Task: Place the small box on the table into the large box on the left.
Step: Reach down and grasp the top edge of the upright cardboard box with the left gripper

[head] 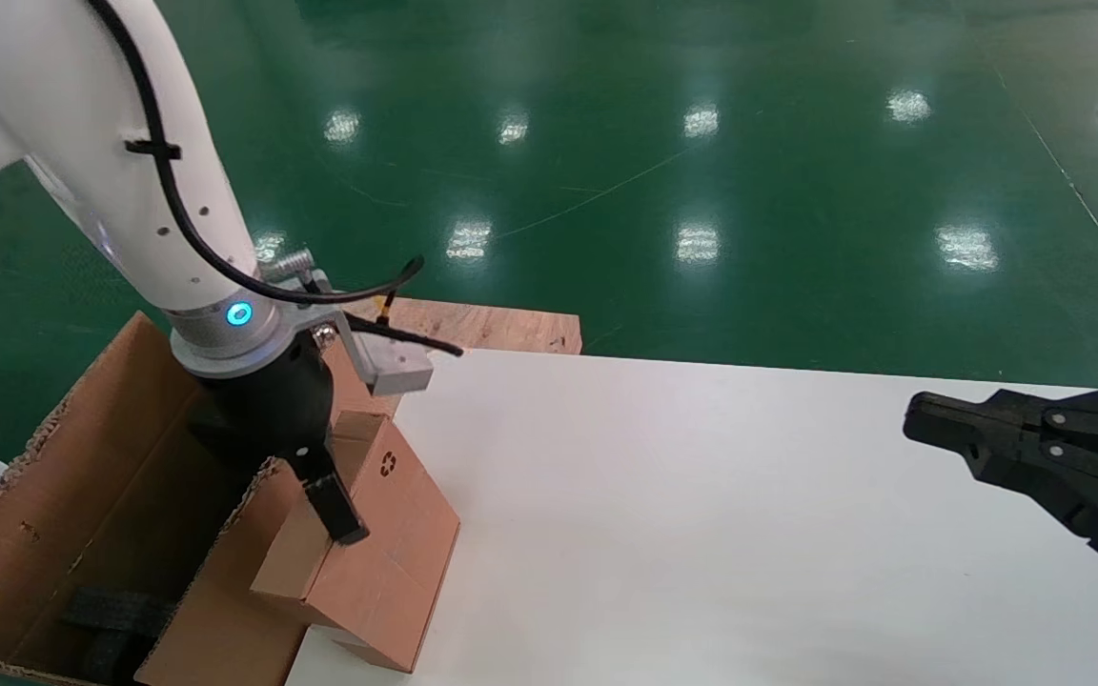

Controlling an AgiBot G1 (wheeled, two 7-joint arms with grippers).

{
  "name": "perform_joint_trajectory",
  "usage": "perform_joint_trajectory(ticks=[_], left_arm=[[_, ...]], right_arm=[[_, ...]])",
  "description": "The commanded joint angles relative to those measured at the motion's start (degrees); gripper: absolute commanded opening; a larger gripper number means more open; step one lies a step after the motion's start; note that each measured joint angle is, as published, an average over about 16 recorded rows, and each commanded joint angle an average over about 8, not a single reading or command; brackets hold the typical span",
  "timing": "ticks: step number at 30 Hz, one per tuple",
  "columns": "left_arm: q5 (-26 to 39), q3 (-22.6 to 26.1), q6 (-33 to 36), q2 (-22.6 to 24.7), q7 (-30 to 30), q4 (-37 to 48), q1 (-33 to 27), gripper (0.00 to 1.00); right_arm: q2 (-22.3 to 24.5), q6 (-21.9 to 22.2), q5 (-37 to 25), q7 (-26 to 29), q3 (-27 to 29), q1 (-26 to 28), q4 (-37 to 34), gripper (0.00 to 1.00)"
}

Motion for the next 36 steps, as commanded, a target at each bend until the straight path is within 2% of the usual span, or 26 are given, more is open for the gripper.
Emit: perform_joint_trajectory(ticks=[1, 7, 17, 18, 19, 25, 26, 27, 36], left_arm=[[-1.54, 1.74, 0.21, 0.71, 1.17, 1.37, -0.11, 1.0], [-5.4, 5.43, -0.48, 2.72, 3.27, 5.77, -0.99, 1.0], [-9.83, 5.51, -1.91, 2.56, 4.71, 8.58, -1.5, 1.0], [-9.77, 5.48, -1.91, 2.55, 4.68, 8.54, -1.5, 0.96], [-9.65, 5.47, -1.88, 2.55, 4.65, 8.49, -1.5, 0.89], [-8.95, 5.48, -1.73, 2.64, 4.49, 8.13, -1.47, 0.14], [-8.86, 5.49, -1.71, 2.65, 4.46, 8.08, -1.47, 0.05], [-8.78, 5.5, -1.69, 2.67, 4.44, 8.04, -1.47, 0.0], [-8.26, 5.54, -1.51, 2.74, 4.31, 7.79, -1.44, 0.0]], right_arm=[[0.0, 0.0, 0.0, 0.0, 0.0, 0.0, 0.0, 0.0], [0.0, 0.0, 0.0, 0.0, 0.0, 0.0, 0.0, 0.0], [0.01, 0.02, 0.01, 0.0, 0.01, -0.02, -0.02, 0.0], [0.01, 0.02, 0.01, 0.0, 0.01, -0.02, -0.02, 0.0], [0.01, 0.02, 0.01, 0.0, 0.01, -0.02, -0.02, 0.0], [0.01, 0.02, 0.01, 0.0, 0.01, -0.02, -0.02, 0.0], [0.01, 0.02, 0.01, 0.0, 0.01, -0.02, -0.02, 0.0], [0.01, 0.02, 0.01, 0.0, 0.01, -0.02, -0.02, 0.0], [0.01, 0.02, 0.01, 0.0, 0.01, -0.02, -0.02, 0.0]])
